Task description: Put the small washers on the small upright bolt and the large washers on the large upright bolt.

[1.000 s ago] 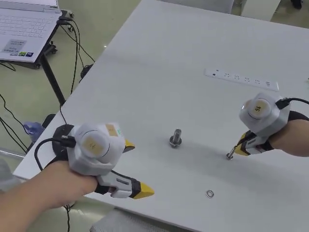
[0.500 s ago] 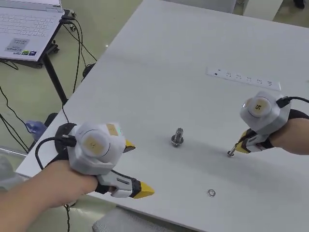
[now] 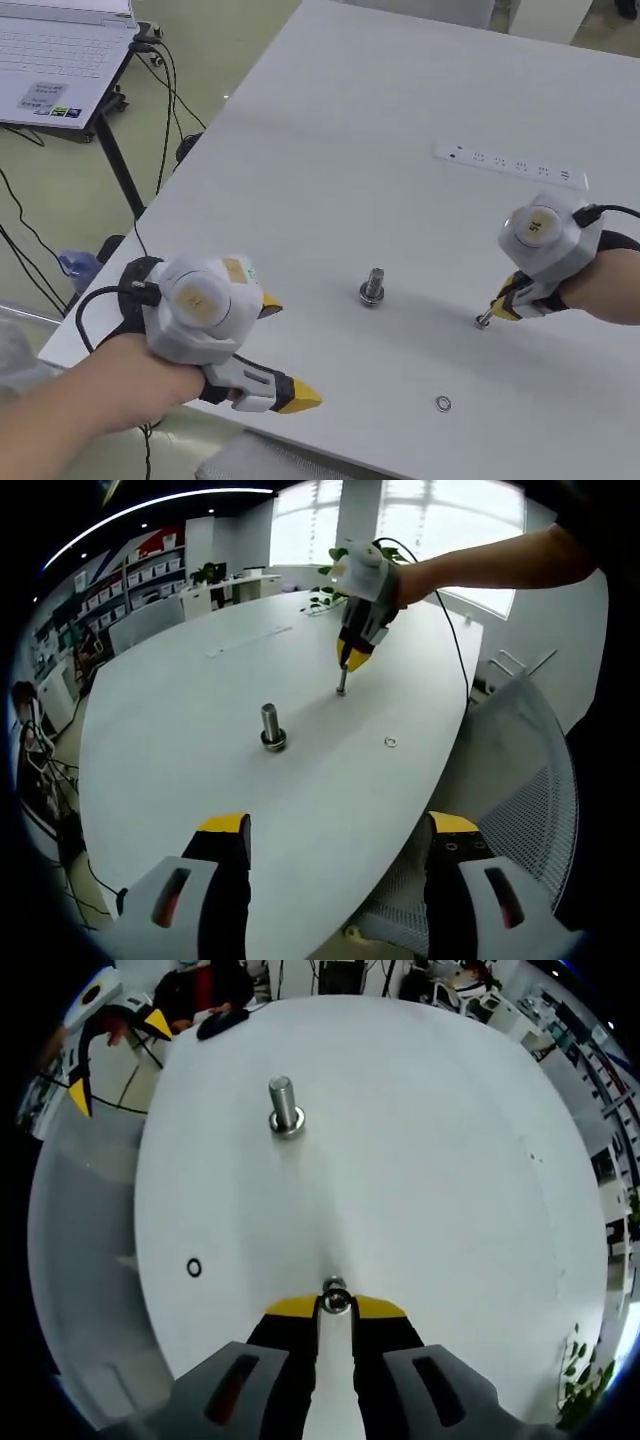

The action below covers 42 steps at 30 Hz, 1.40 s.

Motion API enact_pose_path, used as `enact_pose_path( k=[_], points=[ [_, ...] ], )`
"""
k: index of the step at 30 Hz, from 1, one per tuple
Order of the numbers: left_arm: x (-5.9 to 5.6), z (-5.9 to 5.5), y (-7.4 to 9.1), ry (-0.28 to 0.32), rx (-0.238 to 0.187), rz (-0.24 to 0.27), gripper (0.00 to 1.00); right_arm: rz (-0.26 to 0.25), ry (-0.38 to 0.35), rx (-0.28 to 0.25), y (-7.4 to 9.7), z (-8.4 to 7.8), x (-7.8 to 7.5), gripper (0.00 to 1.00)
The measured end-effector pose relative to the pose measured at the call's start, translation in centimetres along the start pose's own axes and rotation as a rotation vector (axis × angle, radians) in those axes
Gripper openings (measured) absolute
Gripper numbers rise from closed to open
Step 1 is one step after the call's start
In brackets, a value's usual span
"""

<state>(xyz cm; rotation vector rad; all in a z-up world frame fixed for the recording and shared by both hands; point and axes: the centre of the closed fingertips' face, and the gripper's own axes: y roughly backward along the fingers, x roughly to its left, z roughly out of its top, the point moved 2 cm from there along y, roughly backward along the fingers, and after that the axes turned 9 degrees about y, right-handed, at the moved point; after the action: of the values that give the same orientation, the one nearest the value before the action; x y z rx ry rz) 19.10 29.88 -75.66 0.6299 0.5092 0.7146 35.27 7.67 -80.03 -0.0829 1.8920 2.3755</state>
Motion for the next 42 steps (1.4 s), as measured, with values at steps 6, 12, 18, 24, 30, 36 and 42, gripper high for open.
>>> enact_pose_path(
  k=[6, 12, 18, 24, 30, 36, 42],
  points=[
    [0.1, -0.3, 0.3, 0.007, 0.004, 0.004, 0.7, 0.008, 0.012, 0.008, -0.5, 0.2, -0.1, 0.12],
    [0.3, -0.2, 0.8, 0.01, -0.012, 0.011, 0.71, 0.013, 0.003, 0.004, -1.0, 0.3, 0.0, 0.12],
    [0.6, 0.5, 1.0, 0.008, -0.044, 0.023, 0.76, 0.02, -0.008, 0.004, -1.4, 0.1, 0.2, 0.12],
    [0.6, 0.5, 0.9, 0.019, -0.045, 0.028, 0.79, 0.027, -0.004, 0.011, -1.9, 0.0, 0.3, 0.13],
    [0.3, 0.6, 0.6, 0.017, -0.045, 0.017, 0.8, 0.038, -0.023, 0.014, -2.8, -0.7, 0.2, 0.13],
    [0.4, 0.9, 0.5, 0.017, -0.053, 0.013, 0.81, 0.038, -0.025, 0.016, -3.5, -1.0, 0.4, 0.13],
    [0.6, 1.1, 0.3, 0.017, -0.044, 0.009, 0.8, 0.04, -0.028, 0.014, -3.6, -1.0, 0.3, 0.13]
  ],
)
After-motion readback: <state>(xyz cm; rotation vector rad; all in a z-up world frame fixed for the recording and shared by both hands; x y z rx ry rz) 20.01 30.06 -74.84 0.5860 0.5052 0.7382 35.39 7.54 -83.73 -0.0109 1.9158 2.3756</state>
